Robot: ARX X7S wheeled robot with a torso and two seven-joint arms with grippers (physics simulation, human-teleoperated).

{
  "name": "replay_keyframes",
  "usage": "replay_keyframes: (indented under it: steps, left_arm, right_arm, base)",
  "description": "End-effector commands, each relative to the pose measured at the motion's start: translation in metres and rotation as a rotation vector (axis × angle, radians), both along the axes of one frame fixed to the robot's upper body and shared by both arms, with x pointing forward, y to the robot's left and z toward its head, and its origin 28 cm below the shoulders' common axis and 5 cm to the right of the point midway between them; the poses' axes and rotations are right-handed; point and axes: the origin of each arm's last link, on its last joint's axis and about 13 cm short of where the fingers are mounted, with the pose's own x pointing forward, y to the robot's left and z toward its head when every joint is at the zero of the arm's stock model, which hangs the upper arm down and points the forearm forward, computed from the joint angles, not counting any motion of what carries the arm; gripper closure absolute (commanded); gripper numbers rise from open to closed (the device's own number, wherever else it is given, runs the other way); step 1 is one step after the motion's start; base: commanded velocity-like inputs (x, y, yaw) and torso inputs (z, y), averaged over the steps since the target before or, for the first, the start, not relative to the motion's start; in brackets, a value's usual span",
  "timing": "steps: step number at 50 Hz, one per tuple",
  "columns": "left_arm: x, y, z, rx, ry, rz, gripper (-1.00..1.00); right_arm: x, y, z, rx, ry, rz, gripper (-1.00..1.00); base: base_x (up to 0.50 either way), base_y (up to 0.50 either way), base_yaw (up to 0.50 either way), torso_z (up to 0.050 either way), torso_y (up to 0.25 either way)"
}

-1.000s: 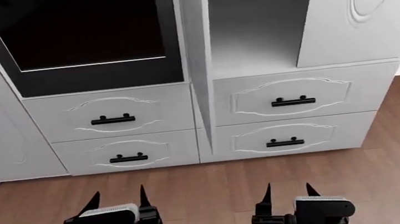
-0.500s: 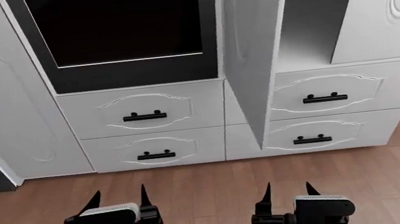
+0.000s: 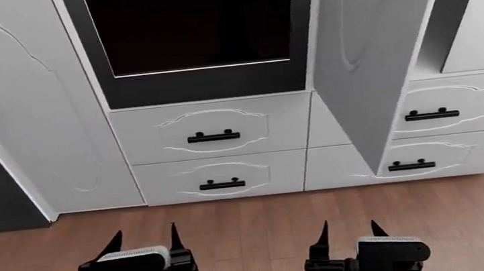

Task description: Close the side bottom right group 3 doors

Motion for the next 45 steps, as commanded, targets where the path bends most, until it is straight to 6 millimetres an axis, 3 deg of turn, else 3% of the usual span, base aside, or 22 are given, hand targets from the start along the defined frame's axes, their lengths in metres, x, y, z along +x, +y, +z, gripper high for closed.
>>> replay_keyframes:
  steps: [1,7,17,23,31,45]
  left_arm:
    - [0.0,0.0,0.003,0.002,-0.008,0.0,-1.0]
    - [-0.002,0.001,0.012,0.045,-0.033,0.013,-1.0]
    - [-0.009,0.009,0.061,0.259,-0.14,0.074,-1.0]
    - [-0.014,0.012,0.079,0.278,-0.185,0.091,-1.0]
    - [-0.016,0.01,0.079,0.277,-0.19,0.076,-1.0]
    - [-0.015,0.01,0.076,0.277,-0.187,0.07,-1.0]
  right_arm:
    - [0.0,0.0,0.002,0.005,-0.008,0.0,-1.0]
    - [-0.004,0.0,0.016,-0.014,-0.007,0.0,-1.0]
    - [-0.019,-0.003,0.079,-0.04,-0.057,0.045,-1.0]
    - [-0.029,-0.002,0.102,-0.033,-0.098,0.108,-1.0]
    - [-0.033,-0.002,0.109,-0.003,-0.124,0.136,-1.0]
    - [-0.033,-0.002,0.108,0.007,-0.135,0.136,-1.0]
  base:
    - [0.0,0.5,0.0,0.0,0.0]
    - [0.0,0.17,0.0,0.0,0.0]
    - [0.0,0.0,0.0,0.0,0.0]
    - [0.0,0.0,0.0,0.0,0.0]
    - [0.08,0.0,0.0,0.0,0.0]
    - [0.49,0.0,0.0,0.0,0.0]
